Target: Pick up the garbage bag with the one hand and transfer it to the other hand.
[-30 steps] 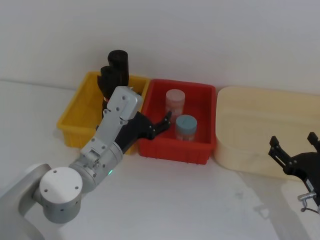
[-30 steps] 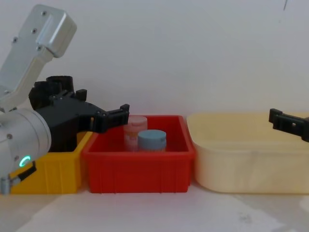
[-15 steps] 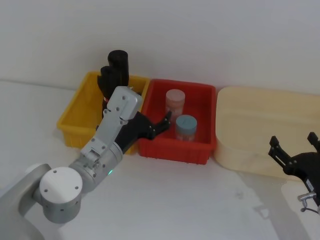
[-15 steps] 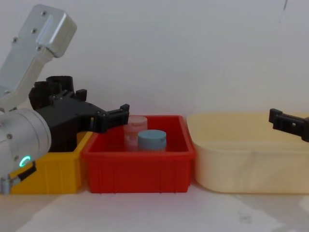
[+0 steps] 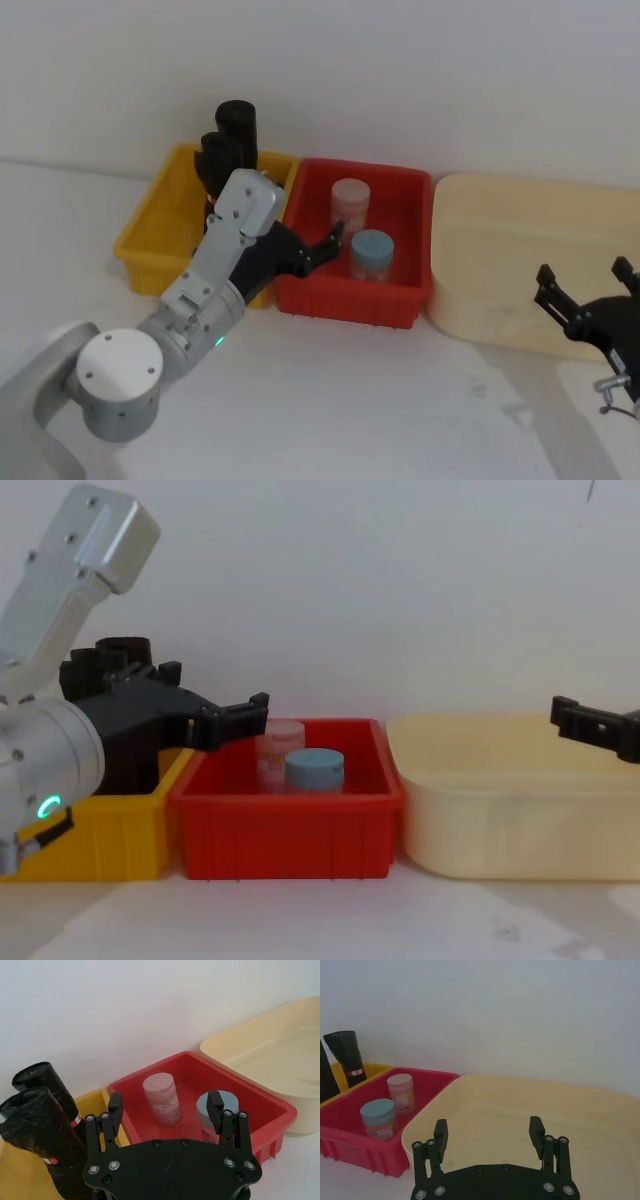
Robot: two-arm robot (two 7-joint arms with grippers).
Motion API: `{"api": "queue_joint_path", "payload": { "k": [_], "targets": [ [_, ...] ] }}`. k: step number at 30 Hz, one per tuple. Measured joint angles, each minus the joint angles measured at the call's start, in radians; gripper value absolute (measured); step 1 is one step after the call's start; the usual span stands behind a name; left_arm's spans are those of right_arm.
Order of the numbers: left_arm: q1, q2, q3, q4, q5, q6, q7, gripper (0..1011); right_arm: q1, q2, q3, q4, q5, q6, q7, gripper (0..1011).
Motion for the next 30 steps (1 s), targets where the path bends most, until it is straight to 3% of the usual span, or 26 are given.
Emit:
{"api": "queue_joint_path", "payload": {
  "k": [7,13,20,30],
  "targets": [
    [-0.011,0.033,-0.012,-0.043,-0.017,0.053,-0.045,1002,0.052,-0.003,-0.01,0.016,0.02,0.051,0.04,1001],
    [-0.003,0.08,-0.06,-0.113,-0.058,0.106,-0.087,1001,0.123,-0.006,-0.026,0.043,0.047,0.109,0.095,1001],
    [0.038,0.133,-0.161,-0.188,-0.138,0.153,-0.124,1001,0.218,-0.019,-0.052,0.084,0.079,0.181,0.151,1001],
    [0.108,0.177,-0.323,-0.218,-0.26,0.194,-0.161,1001,0.358,-0.058,-0.106,0.176,0.105,0.27,0.202,1001]
  ]
}}
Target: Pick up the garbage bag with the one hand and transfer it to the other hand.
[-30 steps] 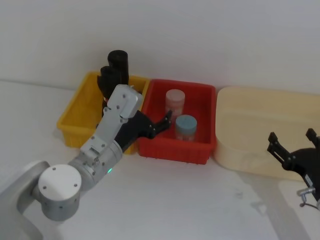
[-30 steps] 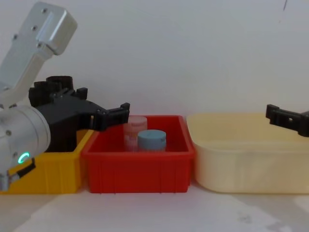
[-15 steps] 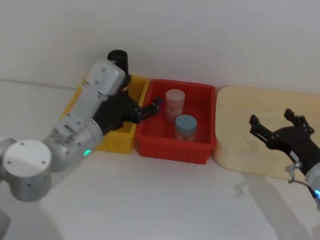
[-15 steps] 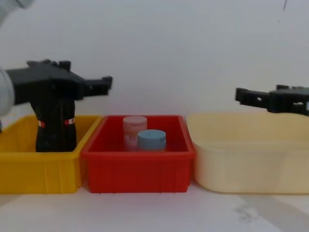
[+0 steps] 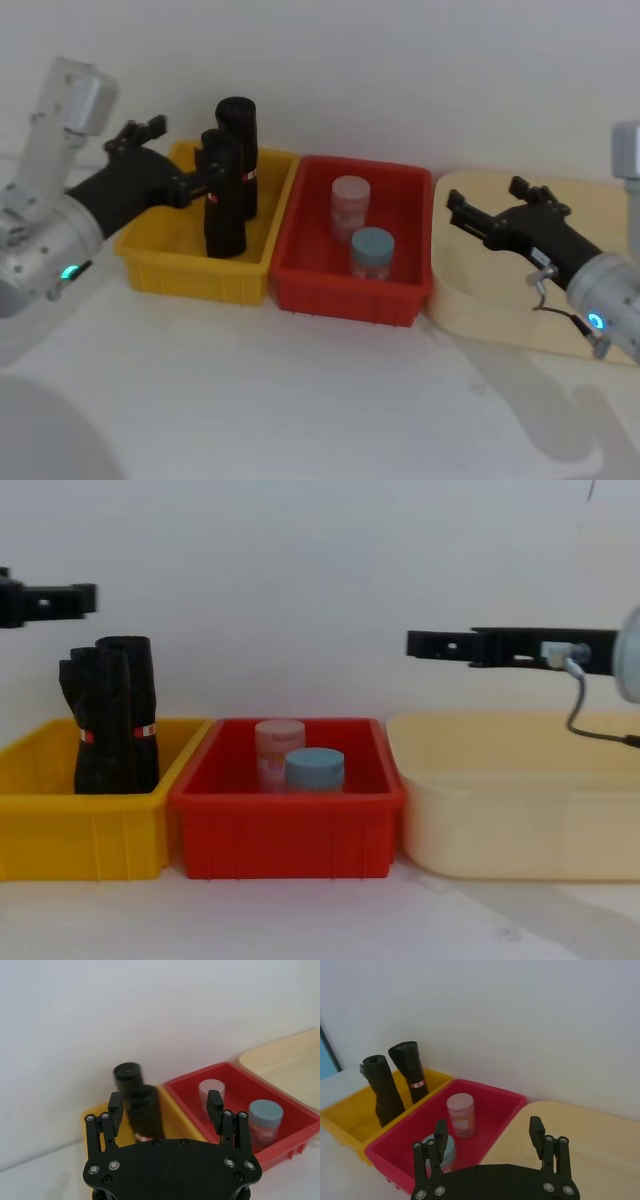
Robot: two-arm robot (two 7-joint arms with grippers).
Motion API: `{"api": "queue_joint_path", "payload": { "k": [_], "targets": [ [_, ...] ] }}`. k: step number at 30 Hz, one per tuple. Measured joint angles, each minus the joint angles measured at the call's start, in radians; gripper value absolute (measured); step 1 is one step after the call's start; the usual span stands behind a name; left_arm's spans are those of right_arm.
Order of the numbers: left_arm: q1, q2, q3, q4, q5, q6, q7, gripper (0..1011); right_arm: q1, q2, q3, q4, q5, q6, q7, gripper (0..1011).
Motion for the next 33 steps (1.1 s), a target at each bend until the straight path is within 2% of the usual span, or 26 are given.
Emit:
{"api": "queue_joint_path", "payload": {
  "k": [7,14,21,27,33],
  "targets": [
    [0.034,0.021,-0.081,0.001,-0.056,0.009,-0.021,1001,0.069,-0.026,-0.04,0.055,0.004,0.04,0.018,1001],
    [0.043,0.03,-0.112,0.018,-0.082,0.009,-0.042,1001,0.12,-0.046,-0.081,0.094,0.001,0.066,0.027,1001],
    [0.032,0.04,-0.112,0.041,-0.099,0.014,-0.069,1001,0.15,-0.059,-0.11,0.116,-0.011,0.079,0.028,1001],
    [0.006,0.051,-0.091,0.078,-0.101,0.02,-0.092,1001,0.167,-0.071,-0.131,0.136,-0.014,0.083,0.032,1001],
    [-0.03,0.06,-0.06,0.125,-0.085,0.024,-0.106,1001,0.184,-0.083,-0.148,0.157,-0.013,0.083,0.042,1001]
  ]
}}
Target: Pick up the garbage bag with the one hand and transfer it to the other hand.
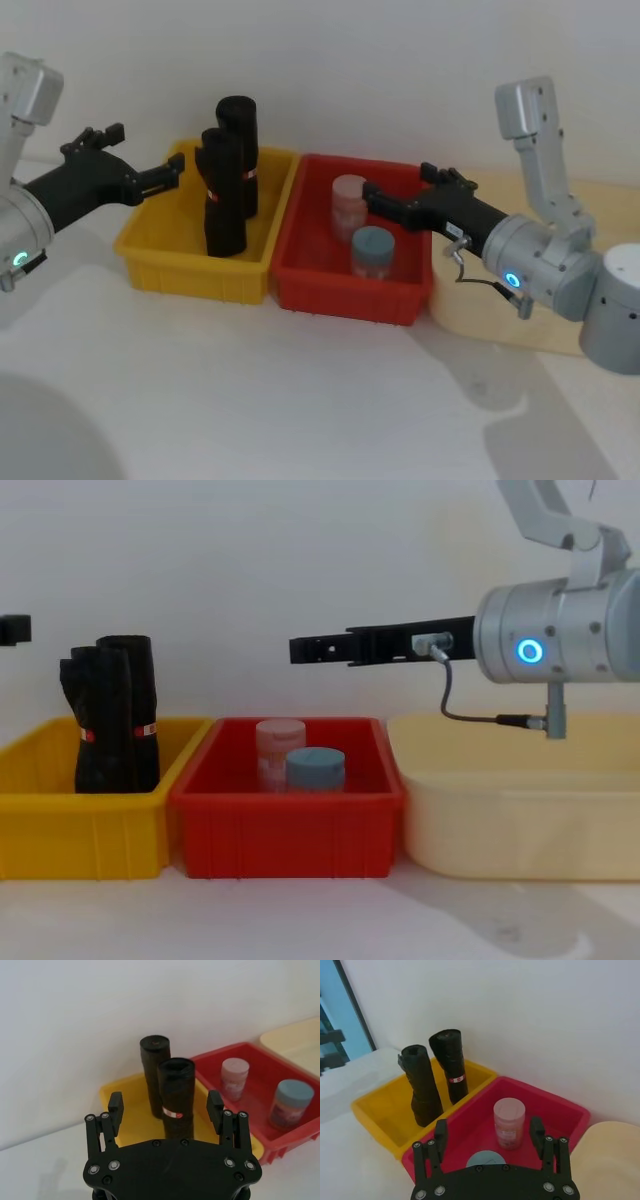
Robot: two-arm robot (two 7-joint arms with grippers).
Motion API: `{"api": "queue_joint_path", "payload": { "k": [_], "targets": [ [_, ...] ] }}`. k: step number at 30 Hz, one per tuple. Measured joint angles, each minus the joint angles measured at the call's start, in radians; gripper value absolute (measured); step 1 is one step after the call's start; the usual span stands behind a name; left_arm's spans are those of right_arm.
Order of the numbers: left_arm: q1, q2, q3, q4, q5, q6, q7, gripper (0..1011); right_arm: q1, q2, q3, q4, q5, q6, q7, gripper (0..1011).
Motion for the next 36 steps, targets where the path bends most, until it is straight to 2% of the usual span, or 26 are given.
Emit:
{"api": "queue_joint_path", "payload": {
  "k": [20,26,36],
  "targets": [
    [-0.106,-0.014,0.09,0.127,0.071,0.011,-0.035,1001,0.035,-0.019,-0.03,0.066,0.02,-0.027,0.03,1001],
    [-0.144,-0.033,0.114,0.177,0.084,0.01,-0.052,1001,0.044,-0.023,-0.037,0.078,0.033,-0.035,0.049,1001],
    [-0.194,-0.068,0.132,0.25,0.093,-0.01,-0.071,1001,0.06,-0.022,-0.059,0.089,0.035,-0.049,0.063,1001]
  ]
}}
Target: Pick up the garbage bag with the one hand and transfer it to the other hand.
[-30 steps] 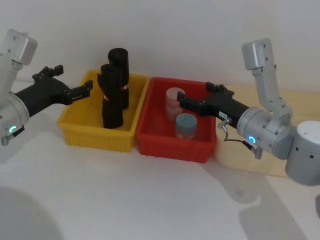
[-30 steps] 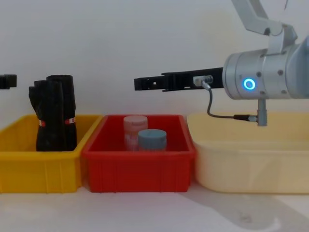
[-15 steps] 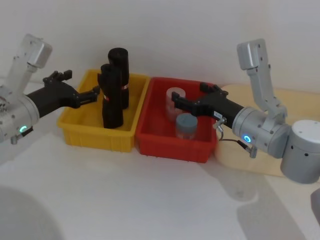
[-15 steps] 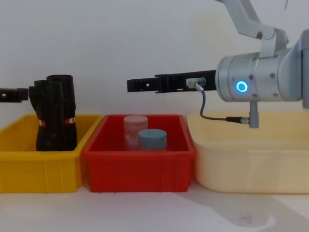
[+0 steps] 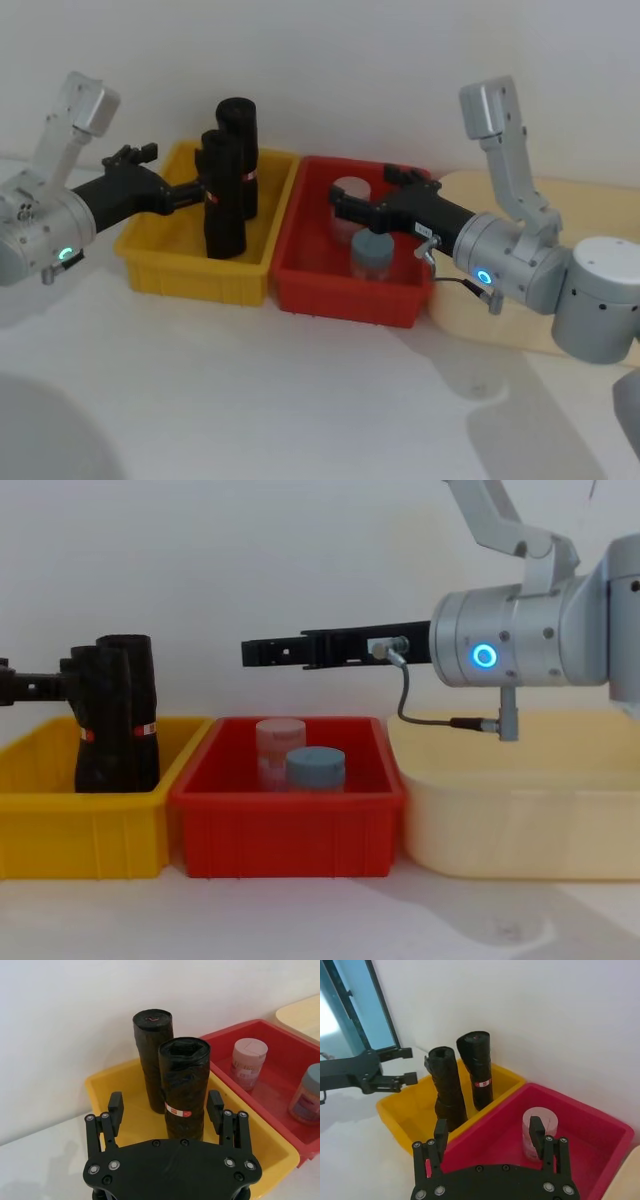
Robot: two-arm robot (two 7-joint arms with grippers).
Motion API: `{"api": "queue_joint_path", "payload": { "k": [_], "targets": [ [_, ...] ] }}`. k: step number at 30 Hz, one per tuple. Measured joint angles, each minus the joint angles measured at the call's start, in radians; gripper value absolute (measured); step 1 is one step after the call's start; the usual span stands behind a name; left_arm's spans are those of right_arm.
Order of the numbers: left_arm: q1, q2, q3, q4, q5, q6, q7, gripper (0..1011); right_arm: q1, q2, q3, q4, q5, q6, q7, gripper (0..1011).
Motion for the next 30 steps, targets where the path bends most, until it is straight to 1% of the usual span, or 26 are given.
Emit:
{"api": "queue_joint_path", "payload": {
  "k": [6,12,13,15,16,20,30],
  "targets": [
    [-0.029,-0.024,0.009,0.045,-0.004,-0.016,-0.016,1001,0.008,0.001,-0.014,0.004,-0.01,-0.007,0.004,1001],
    [-0.067,-0.054,0.019,0.099,-0.025,-0.033,-0.047,1001,0.016,0.001,-0.025,0.014,-0.012,-0.012,0.015,1001],
    [-0.067,-0.054,0.019,0.099,-0.025,-0.033,-0.047,1001,0.018,0.001,-0.027,0.016,-0.012,-0.012,0.016,1001],
    [-0.085,-0.066,0.025,0.128,-0.033,-0.04,-0.06,1001,0.021,0.001,-0.031,0.021,-0.012,-0.014,0.021,1001],
    [-0.085,-0.066,0.025,0.128,-0.033,-0.04,-0.06,1001,0.022,0.0,-0.032,0.023,-0.012,-0.015,0.022,1001],
    [-0.11,-0.081,0.036,0.168,-0.04,-0.051,-0.073,1001,0.03,-0.001,-0.039,0.036,-0.01,-0.018,0.03,1001],
    [-0.158,-0.103,0.062,0.241,-0.033,-0.075,-0.081,1001,0.043,-0.007,-0.046,0.067,-0.001,-0.03,0.042,1001]
  ]
}}
